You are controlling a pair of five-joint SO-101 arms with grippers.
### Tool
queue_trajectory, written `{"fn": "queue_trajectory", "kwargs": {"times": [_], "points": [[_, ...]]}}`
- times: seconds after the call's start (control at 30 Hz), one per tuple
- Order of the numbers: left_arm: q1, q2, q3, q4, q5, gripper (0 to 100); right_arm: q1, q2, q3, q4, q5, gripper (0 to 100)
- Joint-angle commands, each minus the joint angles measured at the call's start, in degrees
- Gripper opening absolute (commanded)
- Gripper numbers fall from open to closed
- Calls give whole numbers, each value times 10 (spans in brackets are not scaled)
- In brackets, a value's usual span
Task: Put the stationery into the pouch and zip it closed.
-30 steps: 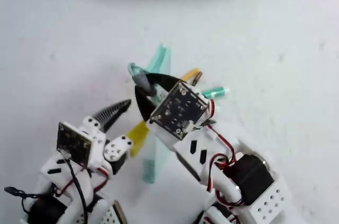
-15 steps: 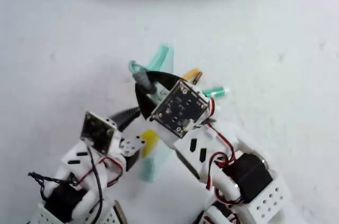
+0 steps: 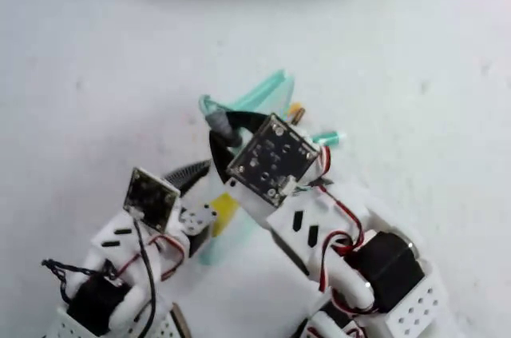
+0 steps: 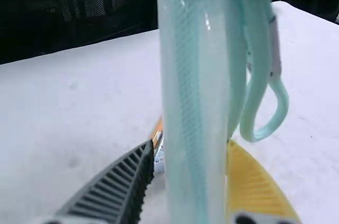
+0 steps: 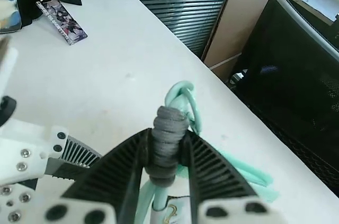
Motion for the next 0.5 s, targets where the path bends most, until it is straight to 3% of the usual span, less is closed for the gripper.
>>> {"fn": "queue_trajectory", "kwargs": {"times": [0.0, 0.2, 0.3, 0.47], "points": [[1, 7, -20, 23, -6, 225, 7, -3, -17, -1, -2, 17], [34, 8, -35, 60, -47, 225, 6, -7, -4, 0, -4, 17], [54, 8, 20, 4, -63, 222, 2, -9, -11, 8, -5, 17], [29, 8, 65, -82, -62, 207, -14, -9, -37, 71, -2, 17]]}}
